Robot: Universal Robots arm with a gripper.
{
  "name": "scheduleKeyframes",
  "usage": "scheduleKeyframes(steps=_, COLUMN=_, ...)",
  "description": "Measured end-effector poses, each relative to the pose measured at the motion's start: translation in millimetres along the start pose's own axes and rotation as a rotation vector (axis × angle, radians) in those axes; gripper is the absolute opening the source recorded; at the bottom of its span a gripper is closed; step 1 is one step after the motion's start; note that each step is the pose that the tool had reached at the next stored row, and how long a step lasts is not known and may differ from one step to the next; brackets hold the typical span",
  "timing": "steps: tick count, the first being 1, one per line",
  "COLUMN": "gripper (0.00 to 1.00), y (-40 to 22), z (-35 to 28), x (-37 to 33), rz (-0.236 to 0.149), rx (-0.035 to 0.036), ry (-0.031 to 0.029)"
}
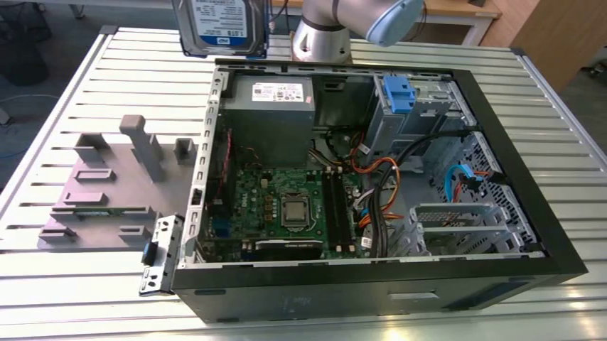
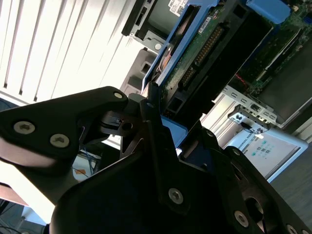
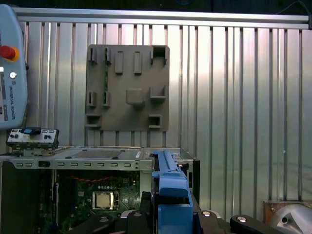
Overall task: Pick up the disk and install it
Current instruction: 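Pick up the disk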
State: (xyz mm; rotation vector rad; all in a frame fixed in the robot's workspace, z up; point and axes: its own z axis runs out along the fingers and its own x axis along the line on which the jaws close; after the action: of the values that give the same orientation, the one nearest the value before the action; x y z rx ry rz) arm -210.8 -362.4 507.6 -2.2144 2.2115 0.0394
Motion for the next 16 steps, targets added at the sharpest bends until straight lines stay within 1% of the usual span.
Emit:
scheduleKeyframes(steps=13, gripper=0.37, y=-2.7, z=0.0, x=0.0, rz=0.0, rx=0.0, ry=0.0)
scheduleKeyframes(steps=14, gripper=0.37, y=-9.5, z=0.1, x=0.0, rz=0.0, rx=0.0, ry=0.0)
scheduleKeyframes(steps=15, gripper=0.37, y=-14.9, z=0.2, x=0.0, rz=0.0, rx=0.0, ry=0.0)
scheduleKeyframes(steps=16, gripper=0.37, y=-15.1, z=0.2, x=0.0, rz=0.0, rx=0.0, ry=0.0)
